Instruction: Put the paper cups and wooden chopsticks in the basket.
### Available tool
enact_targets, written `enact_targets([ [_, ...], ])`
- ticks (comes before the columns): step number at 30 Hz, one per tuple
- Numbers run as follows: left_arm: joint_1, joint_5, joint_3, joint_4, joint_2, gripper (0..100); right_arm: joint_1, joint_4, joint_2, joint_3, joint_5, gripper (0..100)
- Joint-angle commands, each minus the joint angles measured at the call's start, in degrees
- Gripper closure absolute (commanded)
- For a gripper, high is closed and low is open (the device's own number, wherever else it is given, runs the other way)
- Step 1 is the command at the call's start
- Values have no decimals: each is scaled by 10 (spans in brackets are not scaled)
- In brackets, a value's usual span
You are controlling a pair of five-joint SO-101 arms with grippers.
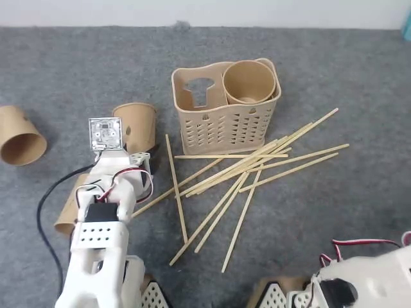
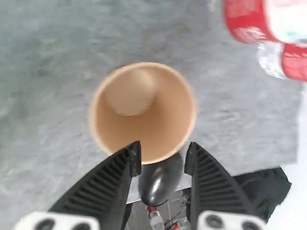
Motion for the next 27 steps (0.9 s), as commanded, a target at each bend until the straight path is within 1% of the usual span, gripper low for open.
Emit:
enact_targets([
  [1,-4,-4,-3,-11,-16,728,10,-40,-17,-2,-17,847],
  [9,-4,-4,-3,-11,-16,728,22,-124,91,-3,-18,847],
  [14,-4,-4,-3,-11,-16,728,17,-133,154,-3,-19,850],
  [16,-4,-4,-3,-11,-16,728,7,-132,167,-4,-27,894],
  [18,-4,-4,-3,-11,-16,728,4,-131,166,-4,-47,992],
  [19,-4,-4,-2,-11,-16,728,3,-126,160,-4,-60,995],
  [20,-4,-4,-2,-11,-16,728,3,-113,154,-4,-69,975],
  [21,-4,-4,-2,-11,-16,728,2,-99,145,-4,-76,985],
  [22,-4,-4,-2,-11,-16,728,1,-85,135,-4,-76,996],
  [27,-4,-4,-2,-11,-16,728,-21,-14,75,-4,-78,991],
])
